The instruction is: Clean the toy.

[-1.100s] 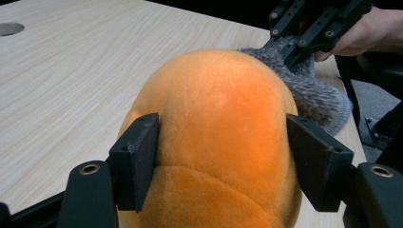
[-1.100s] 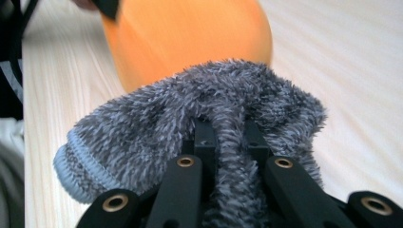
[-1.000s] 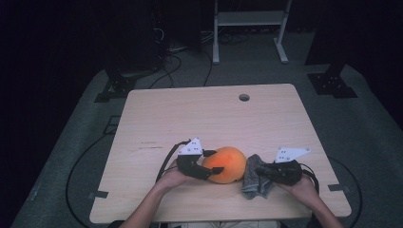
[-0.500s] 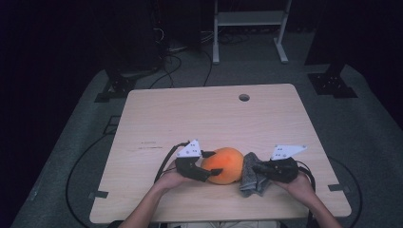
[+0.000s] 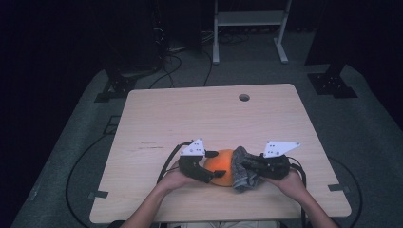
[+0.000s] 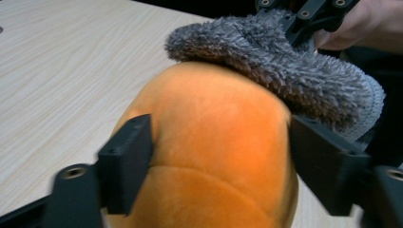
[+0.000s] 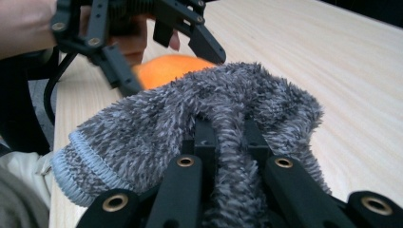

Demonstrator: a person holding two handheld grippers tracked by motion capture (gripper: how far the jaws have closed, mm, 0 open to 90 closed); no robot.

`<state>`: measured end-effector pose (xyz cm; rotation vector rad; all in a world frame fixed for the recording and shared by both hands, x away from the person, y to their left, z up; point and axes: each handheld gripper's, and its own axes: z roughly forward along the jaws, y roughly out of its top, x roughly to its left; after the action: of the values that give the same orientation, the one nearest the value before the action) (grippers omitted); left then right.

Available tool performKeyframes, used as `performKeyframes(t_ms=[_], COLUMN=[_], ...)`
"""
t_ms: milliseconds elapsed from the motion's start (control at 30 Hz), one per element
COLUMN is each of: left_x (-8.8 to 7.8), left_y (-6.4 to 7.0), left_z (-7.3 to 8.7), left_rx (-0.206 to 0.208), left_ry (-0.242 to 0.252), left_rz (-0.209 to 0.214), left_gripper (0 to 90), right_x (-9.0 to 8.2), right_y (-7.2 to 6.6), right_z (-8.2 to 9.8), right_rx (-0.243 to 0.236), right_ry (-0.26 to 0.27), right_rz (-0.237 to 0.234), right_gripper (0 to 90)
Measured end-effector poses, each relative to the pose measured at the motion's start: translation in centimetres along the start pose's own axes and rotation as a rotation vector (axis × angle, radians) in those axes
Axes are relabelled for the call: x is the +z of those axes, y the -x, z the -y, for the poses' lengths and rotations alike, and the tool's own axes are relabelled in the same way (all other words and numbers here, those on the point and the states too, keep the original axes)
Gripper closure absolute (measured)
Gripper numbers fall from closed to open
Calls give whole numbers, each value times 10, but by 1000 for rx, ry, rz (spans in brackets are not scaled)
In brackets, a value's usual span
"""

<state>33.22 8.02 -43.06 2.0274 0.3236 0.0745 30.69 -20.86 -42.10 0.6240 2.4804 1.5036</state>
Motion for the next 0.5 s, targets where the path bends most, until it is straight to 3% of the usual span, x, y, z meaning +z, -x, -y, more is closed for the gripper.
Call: performKeyframes(t_ms=[100,233,333,367,500], left_x=[1,4,7,7,7], left_y=[4,7,9,9,11], left_z=[0,0,-1,-1,0], left_rx=[31,49,65,68,84], left_ry=[-9,-10,-16,-16,-16], left_rz=[-2,9,10,10,15], left_gripper=[287,310,324,325,325], right_x=[-7,-15,-20,-19,-10], right_y=[4,6,4,1,-7], right_z=[19,28,20,10,-5], right_rx=[39,58,45,31,-16], right_ry=[-30,-64,-21,13,23], right_rz=[11,30,25,6,-23], right_gripper=[812,812,812,812,811])
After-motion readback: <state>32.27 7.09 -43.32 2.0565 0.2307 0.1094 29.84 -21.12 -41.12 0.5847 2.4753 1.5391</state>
